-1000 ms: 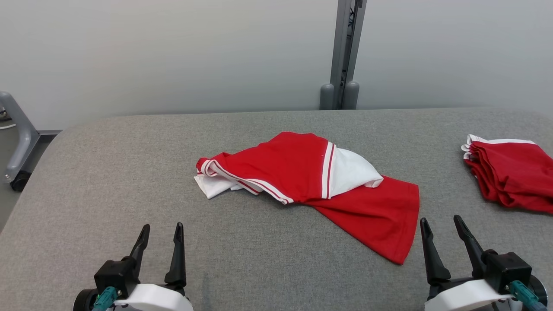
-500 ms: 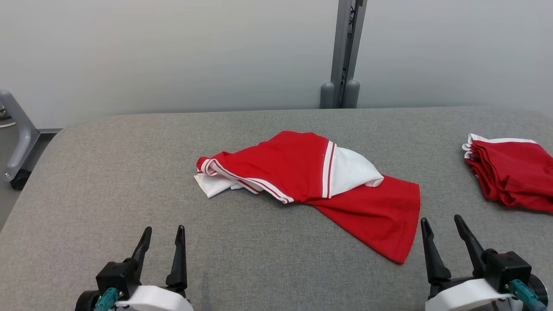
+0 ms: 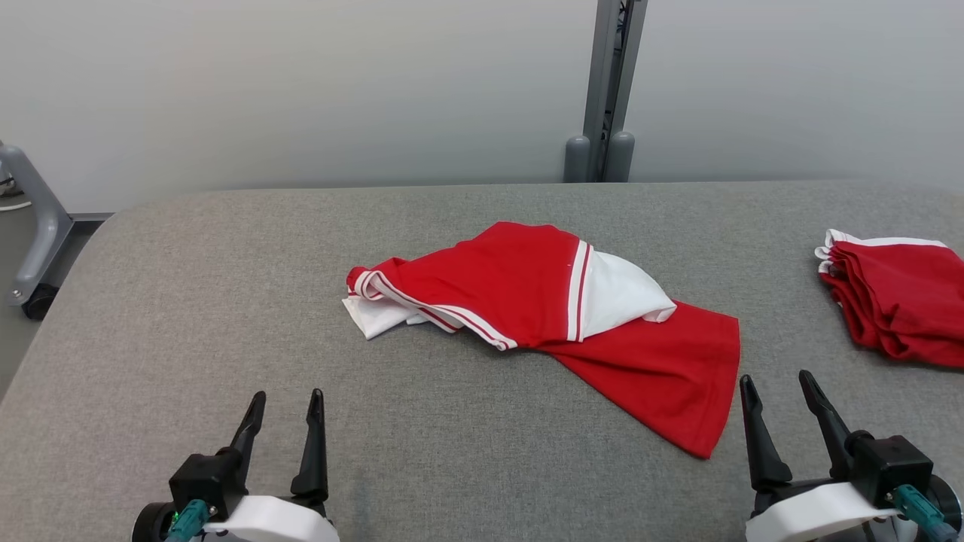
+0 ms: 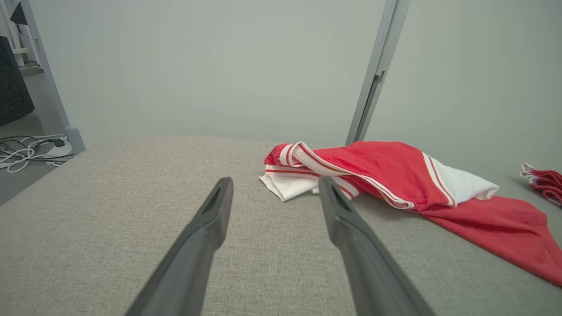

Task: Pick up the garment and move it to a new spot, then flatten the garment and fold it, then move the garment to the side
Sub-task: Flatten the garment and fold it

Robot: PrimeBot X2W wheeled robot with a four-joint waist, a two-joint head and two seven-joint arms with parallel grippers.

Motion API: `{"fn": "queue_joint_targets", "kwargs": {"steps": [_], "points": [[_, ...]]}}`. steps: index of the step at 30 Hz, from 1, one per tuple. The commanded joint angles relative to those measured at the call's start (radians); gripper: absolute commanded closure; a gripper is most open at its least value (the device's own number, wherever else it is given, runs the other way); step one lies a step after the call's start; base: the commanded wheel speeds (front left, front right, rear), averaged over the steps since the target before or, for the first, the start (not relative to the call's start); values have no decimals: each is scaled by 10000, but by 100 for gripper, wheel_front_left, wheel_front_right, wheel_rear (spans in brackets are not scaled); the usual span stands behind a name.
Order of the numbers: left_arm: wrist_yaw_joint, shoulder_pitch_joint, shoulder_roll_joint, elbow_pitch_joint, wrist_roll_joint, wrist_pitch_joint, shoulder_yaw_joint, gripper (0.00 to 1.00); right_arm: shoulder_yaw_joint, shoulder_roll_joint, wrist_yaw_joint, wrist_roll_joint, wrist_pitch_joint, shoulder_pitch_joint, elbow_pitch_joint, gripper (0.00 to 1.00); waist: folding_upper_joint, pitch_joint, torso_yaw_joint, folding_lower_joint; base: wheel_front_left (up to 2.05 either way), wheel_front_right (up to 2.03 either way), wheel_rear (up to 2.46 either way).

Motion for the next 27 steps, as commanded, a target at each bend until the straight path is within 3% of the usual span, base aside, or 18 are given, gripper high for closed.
{"fn": "queue_joint_targets", "kwargs": {"steps": [1,11,27], "points": [[-54,-115,35,-32,123,-19,22,0,-23,-56,2,-44,-61,-107,-47,0,0,20,18,0,0,0,0],[-585,-1229,132,725,852,-18,-746,0,21,-58,2,-53,-29,-344,-129,0,0,382,-130,0,0,0,0],[-1324,-4378,21,3435,1951,-10,-3133,0,1,-56,2,-122,-80,-1261,-243,0,0,2023,-1448,0,0,0,0]]}}
